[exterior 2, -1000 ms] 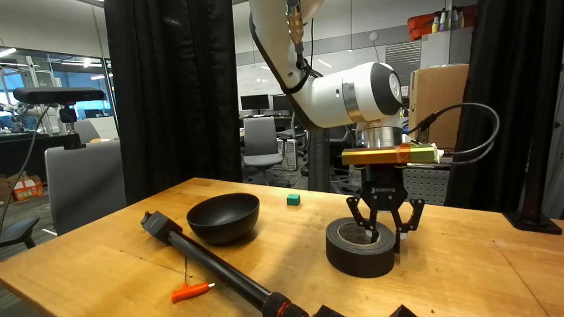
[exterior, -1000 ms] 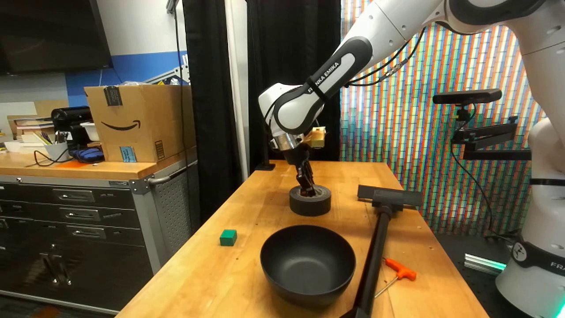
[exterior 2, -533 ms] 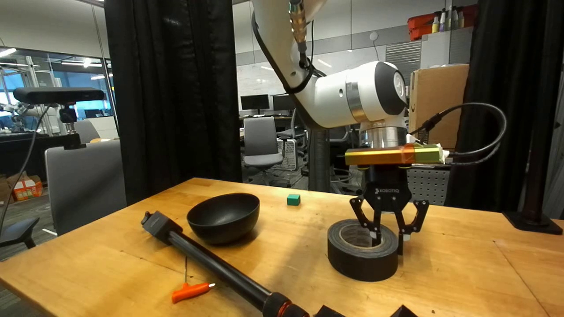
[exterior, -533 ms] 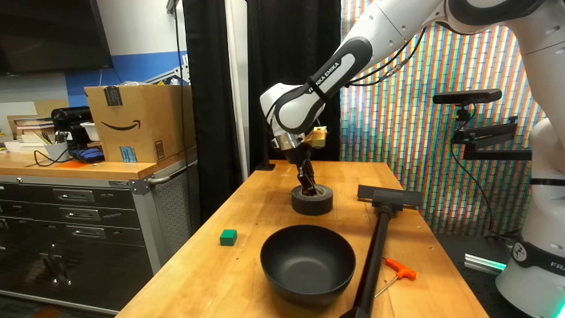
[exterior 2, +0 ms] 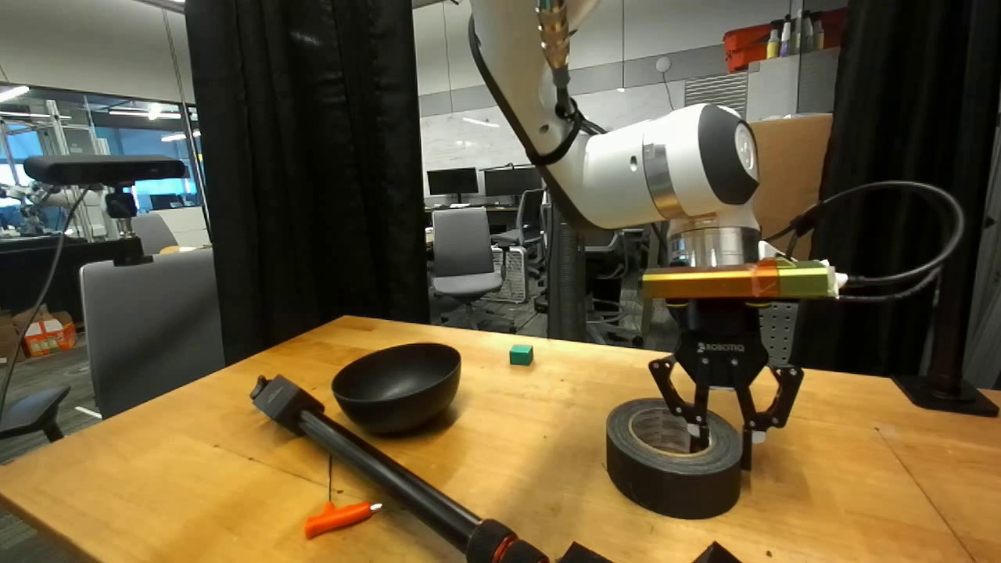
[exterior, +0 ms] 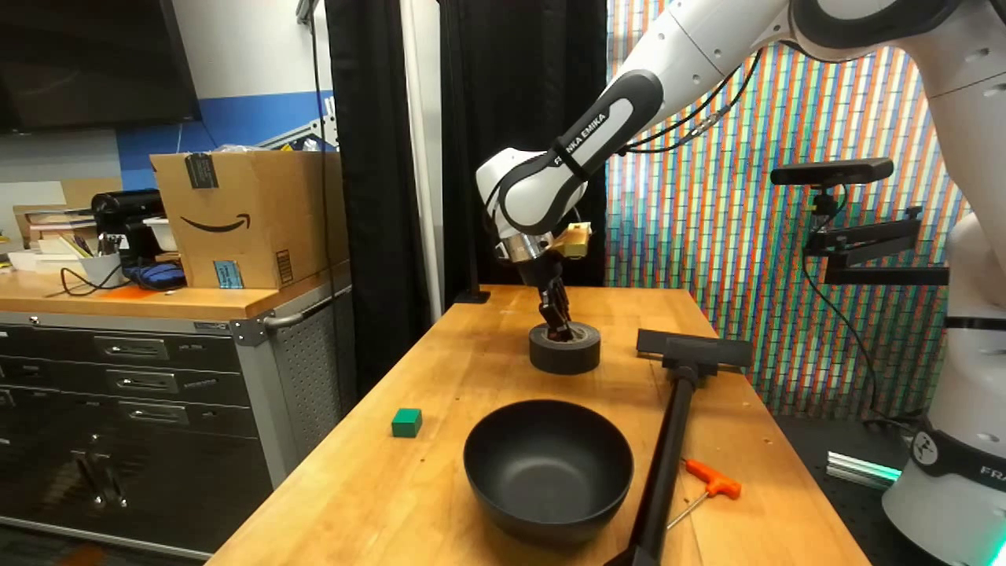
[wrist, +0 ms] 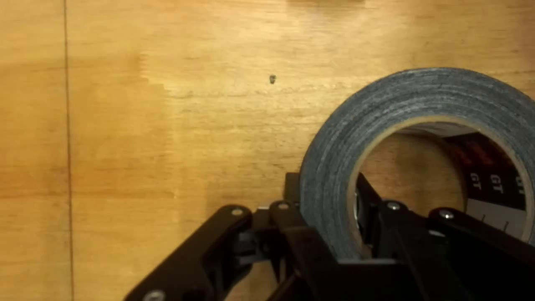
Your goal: Move the black masking tape to the right
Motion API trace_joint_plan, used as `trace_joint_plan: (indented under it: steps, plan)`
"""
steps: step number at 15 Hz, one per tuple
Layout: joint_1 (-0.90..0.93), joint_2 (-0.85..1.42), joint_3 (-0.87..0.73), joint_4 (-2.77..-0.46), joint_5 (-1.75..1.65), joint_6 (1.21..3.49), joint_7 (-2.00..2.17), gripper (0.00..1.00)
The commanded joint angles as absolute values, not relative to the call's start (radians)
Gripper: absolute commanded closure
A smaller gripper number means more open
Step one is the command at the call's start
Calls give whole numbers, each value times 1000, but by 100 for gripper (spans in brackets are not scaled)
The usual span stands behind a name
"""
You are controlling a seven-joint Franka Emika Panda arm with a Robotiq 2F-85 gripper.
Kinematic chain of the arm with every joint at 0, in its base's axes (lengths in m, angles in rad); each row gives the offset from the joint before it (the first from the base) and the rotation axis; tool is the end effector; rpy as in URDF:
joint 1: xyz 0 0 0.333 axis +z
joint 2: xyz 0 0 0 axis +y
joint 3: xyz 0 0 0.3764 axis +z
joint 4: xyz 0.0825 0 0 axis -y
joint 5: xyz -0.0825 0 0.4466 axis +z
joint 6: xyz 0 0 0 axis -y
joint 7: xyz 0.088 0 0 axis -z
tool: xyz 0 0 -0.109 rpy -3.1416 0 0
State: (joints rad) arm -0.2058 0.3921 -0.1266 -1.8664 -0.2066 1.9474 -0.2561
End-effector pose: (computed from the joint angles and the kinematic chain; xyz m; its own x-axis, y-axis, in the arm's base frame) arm 0.6294 -0.2271 0.3026 0.9349 0.0079 -0.3547 0.0539 -0.9913 0.1200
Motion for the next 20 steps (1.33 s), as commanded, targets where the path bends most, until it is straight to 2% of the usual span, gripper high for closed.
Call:
trace_joint_plan:
  steps: [1, 20]
  plan:
    - [-254, 404, -160, -1869, -203, 1967, -296, 92]
    - [-392, 442, -226, -1843, -120, 1971, -323, 92]
